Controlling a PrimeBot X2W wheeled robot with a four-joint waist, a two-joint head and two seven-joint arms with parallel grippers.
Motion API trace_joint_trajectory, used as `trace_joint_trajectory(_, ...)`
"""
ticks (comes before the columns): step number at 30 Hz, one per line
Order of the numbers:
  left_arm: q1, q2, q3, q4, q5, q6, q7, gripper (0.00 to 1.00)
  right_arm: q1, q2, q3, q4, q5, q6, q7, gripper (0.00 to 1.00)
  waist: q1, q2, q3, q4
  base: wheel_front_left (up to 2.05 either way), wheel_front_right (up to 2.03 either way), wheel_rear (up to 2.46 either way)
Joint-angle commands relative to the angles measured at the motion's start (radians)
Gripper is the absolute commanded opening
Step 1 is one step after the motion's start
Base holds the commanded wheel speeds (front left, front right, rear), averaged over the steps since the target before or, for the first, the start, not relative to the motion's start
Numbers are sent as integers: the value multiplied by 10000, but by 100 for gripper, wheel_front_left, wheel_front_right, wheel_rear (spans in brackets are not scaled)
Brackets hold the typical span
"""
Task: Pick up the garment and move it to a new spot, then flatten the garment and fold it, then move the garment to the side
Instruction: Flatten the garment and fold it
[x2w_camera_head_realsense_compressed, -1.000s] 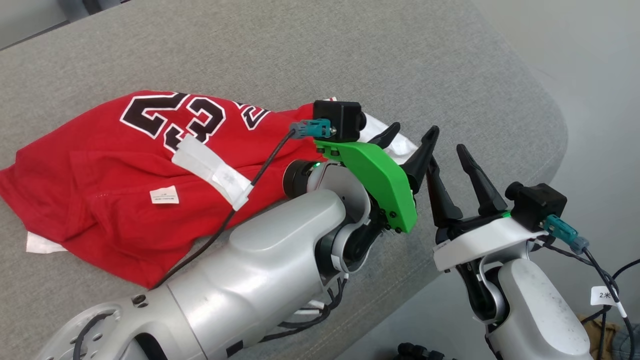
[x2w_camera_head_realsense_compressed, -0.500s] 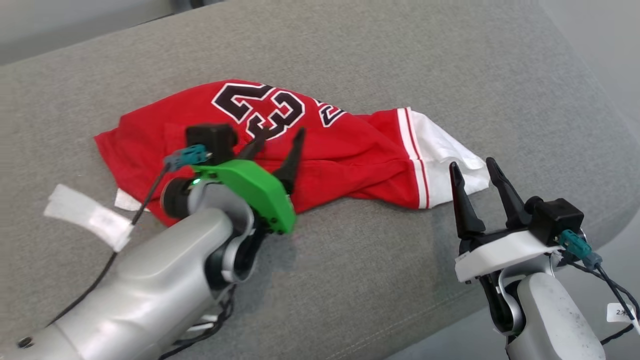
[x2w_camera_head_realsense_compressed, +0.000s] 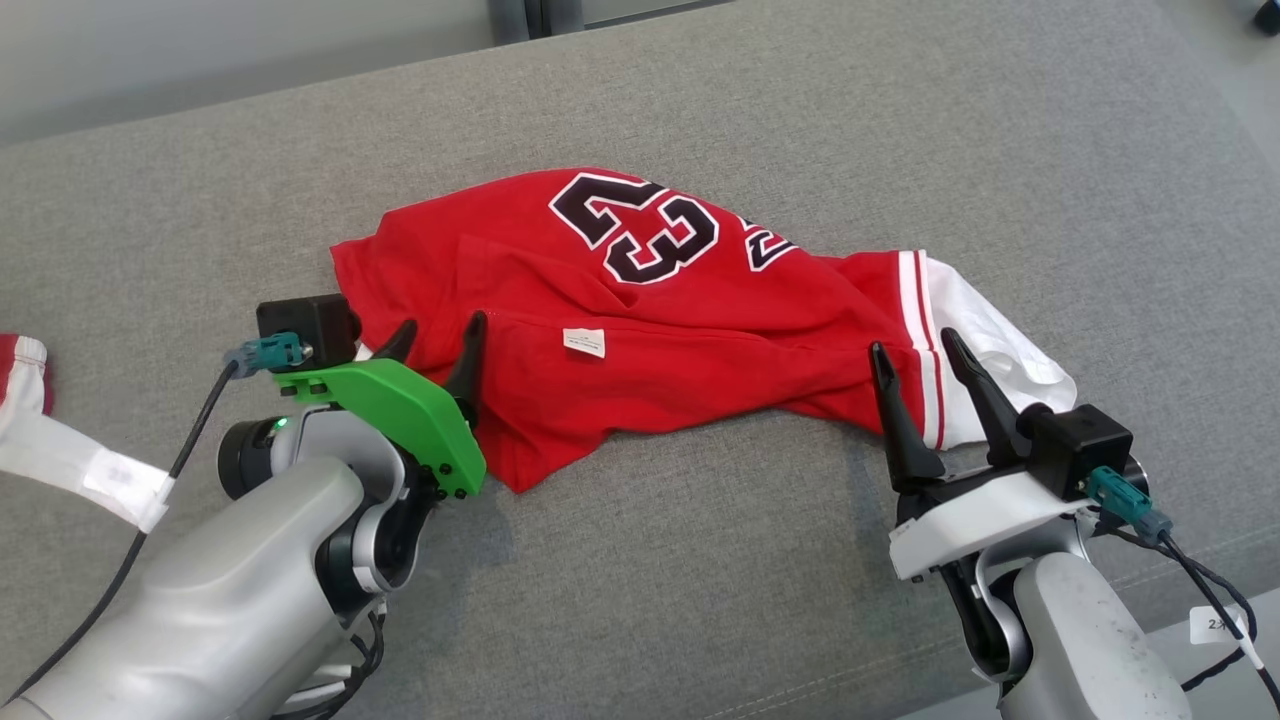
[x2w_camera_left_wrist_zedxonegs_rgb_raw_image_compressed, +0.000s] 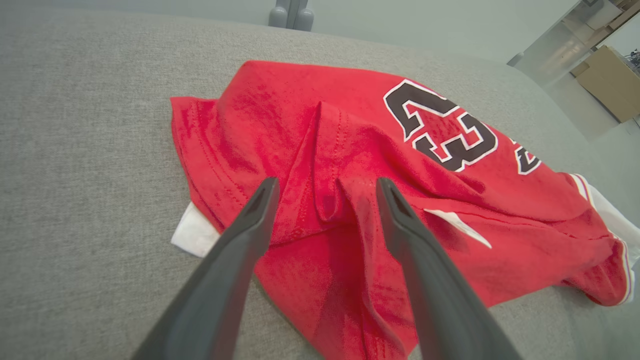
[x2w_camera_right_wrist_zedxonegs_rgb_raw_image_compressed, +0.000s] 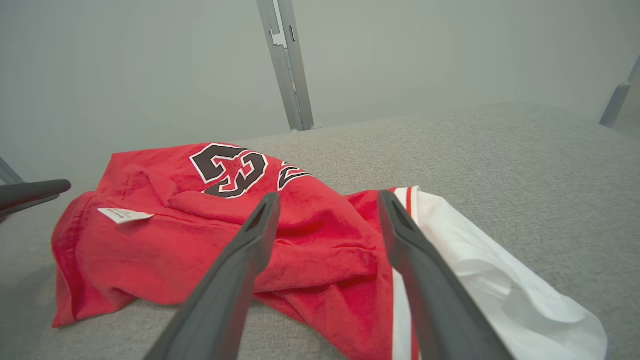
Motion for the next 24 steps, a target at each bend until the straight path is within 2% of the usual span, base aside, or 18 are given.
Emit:
trace_joint_trajectory(1, -3, -88, -14, -7, -54, -93, 88, 100, -19, -33, 22, 37, 10, 1, -30, 100, 0, 0, 6, -20, 0, 0, 0)
trace_joint_trajectory(5, -175, -90, -20, -1, -52, -240, 232, 100, -14, -32, 13, 83, 31, 1, -30, 100, 0, 0, 65, -133, 0, 0, 0)
trace_joint_trajectory(10, -233, -32, -153, 270, -112, -133, 650, 100, -62, -32, 46, 105, 120, 1, -30, 100, 0, 0, 139, -310, 0, 0, 0)
trace_joint_trajectory(17, -104, -52, -247, 534, -330, -431, 1099, 100, -88, -32, -25, 42, 194, 1, -30, 100, 0, 0, 236, -441, 0, 0, 0)
trace_joint_trajectory(18, -140, -83, -224, 539, -327, -458, 1069, 50, -89, -32, -43, 39, 199, 1, -30, 100, 0, 0, 243, -439, 0, 0, 0)
trace_joint_trajectory(19, -181, -115, -196, 544, -328, -506, 1040, 21, -86, -30, -54, 39, 202, 1, -30, 100, 0, 0, 247, -434, 0, 0, 0)
trace_joint_trajectory(20, -225, -142, -194, 523, -299, -578, 1017, 0, -81, -30, -61, 44, 208, 1, -30, 100, 0, 0, 245, -426, 0, 0, 0)
trace_joint_trajectory(24, -385, -181, -167, 319, -151, -831, 888, 0, -34, -32, -93, 64, 209, 1, -30, 100, 0, 0, 199, -361, 0, 0, 0)
